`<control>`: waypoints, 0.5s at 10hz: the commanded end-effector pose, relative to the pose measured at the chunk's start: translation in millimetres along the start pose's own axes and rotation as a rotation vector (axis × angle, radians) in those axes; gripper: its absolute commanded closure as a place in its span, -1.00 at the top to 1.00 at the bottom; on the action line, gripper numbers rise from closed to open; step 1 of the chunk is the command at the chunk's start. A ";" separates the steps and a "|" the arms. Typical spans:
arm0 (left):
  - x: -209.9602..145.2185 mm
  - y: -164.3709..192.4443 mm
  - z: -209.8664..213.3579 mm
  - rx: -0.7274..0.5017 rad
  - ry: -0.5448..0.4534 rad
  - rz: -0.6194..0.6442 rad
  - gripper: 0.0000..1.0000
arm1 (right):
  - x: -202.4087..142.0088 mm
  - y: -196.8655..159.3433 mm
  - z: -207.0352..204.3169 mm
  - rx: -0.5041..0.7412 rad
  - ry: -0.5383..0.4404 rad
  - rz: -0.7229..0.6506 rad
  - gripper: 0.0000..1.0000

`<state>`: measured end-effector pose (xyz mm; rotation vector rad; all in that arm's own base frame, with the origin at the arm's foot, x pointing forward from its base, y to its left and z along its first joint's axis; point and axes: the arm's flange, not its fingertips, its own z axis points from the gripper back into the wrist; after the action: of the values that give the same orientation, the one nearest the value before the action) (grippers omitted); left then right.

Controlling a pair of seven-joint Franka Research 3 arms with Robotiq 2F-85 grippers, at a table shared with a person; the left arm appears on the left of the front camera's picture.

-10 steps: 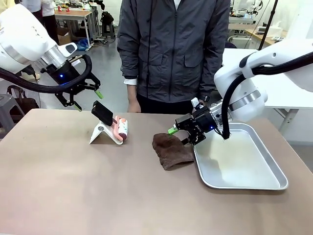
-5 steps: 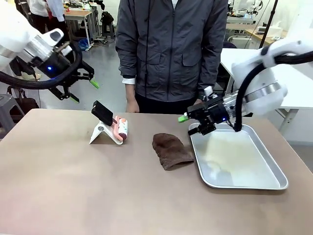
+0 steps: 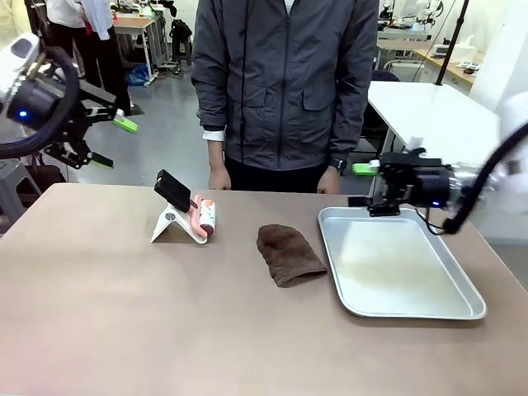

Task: Clean the surface of the table.
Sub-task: Return the Lint Roller and towel to their original positions.

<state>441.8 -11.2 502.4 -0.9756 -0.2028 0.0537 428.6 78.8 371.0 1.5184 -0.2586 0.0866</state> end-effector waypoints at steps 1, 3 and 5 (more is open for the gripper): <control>-7.6 42.2 12.0 -0.201 -0.047 0.057 1.00 | -21.9 -5.0 22.3 0.033 -0.102 -0.012 1.00; -11.9 93.8 12.0 -0.264 -0.117 0.032 1.00 | -21.4 -0.1 21.4 -0.004 -0.122 0.011 1.00; -6.4 122.9 19.3 -0.461 -0.156 0.015 1.00 | -16.7 2.6 12.3 -0.030 -0.160 0.061 1.00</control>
<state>427.4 71.2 416.2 -1.3412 -0.3433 0.1314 407.4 53.7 365.2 1.5168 -0.3501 0.0012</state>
